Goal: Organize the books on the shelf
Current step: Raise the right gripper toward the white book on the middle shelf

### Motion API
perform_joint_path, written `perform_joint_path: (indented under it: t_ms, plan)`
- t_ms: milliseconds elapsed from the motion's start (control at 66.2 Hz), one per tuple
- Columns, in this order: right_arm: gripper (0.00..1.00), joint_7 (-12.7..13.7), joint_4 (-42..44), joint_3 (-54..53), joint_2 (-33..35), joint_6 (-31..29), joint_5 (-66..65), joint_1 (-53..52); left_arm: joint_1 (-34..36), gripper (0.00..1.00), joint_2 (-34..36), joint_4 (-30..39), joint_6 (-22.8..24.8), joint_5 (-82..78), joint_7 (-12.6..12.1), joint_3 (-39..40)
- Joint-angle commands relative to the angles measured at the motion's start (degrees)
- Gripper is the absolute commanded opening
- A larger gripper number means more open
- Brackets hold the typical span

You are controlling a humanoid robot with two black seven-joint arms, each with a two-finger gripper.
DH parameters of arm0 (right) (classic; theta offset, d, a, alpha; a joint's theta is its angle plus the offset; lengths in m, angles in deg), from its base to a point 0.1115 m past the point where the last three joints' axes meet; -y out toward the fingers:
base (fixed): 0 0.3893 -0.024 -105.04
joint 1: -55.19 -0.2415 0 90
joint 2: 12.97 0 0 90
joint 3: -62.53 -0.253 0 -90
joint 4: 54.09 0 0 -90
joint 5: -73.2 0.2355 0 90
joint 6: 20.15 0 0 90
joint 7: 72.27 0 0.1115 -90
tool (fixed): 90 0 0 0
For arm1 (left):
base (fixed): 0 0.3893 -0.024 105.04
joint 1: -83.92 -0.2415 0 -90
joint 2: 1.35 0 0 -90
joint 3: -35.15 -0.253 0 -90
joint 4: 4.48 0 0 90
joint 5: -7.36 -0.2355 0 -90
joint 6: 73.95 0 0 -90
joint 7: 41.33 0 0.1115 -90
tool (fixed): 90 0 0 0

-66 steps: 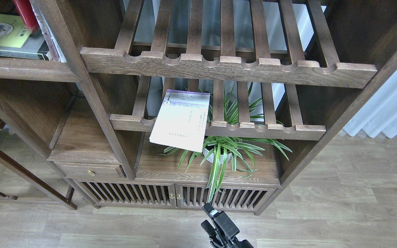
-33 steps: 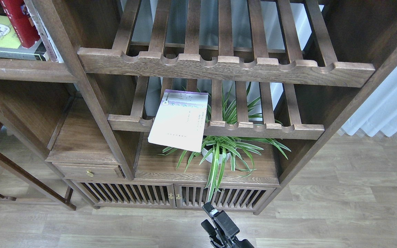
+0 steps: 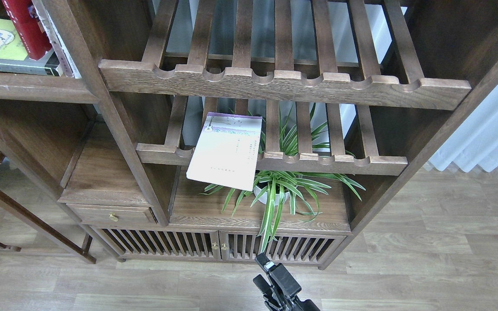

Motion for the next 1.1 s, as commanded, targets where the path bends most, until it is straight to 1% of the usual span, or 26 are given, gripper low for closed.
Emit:
perform_joint_path:
  t_ms: [0,227,498,664,846,966,1087]
  plan:
    - [0.99,0.0,0.0,0.0,0.0,0.0,-0.1,0.0,-5.1,1.00,-2.2,0.1,0.0,0.1,-0.2,-0.4]
    - [0.99,0.0,0.0,0.1,0.0,0.0,-0.3,-1.2,-13.1,1.00,-6.9,-0.3,0.0,0.1,-0.3,-3.5]
    - [0.99,-0.1,-0.1,0.1,0.0,0.0,-0.7,-4.3,-18.0,1.00,-10.2,-1.5,0.0,0.1,-0.2,-6.5]
    - [0.99,-1.1,-0.3,0.4,0.0,0.0,-1.6,-6.5,-20.0,1.00,-10.5,-4.4,0.0,0.0,-0.3,-7.8]
    - [0.99,-3.6,-1.0,0.7,0.0,0.0,-2.5,-8.5,-20.7,1.00,-10.4,-7.4,0.0,0.0,-0.2,-7.7]
    - [0.99,-6.1,-1.1,0.7,0.0,0.0,-3.8,-13.0,-21.1,1.00,-10.4,-8.5,0.0,0.0,-0.2,-7.5]
    - [0.99,-6.9,-1.1,1.0,0.0,0.0,-3.9,-15.6,-21.1,1.00,-10.4,-8.5,0.0,0.0,-0.2,-7.1]
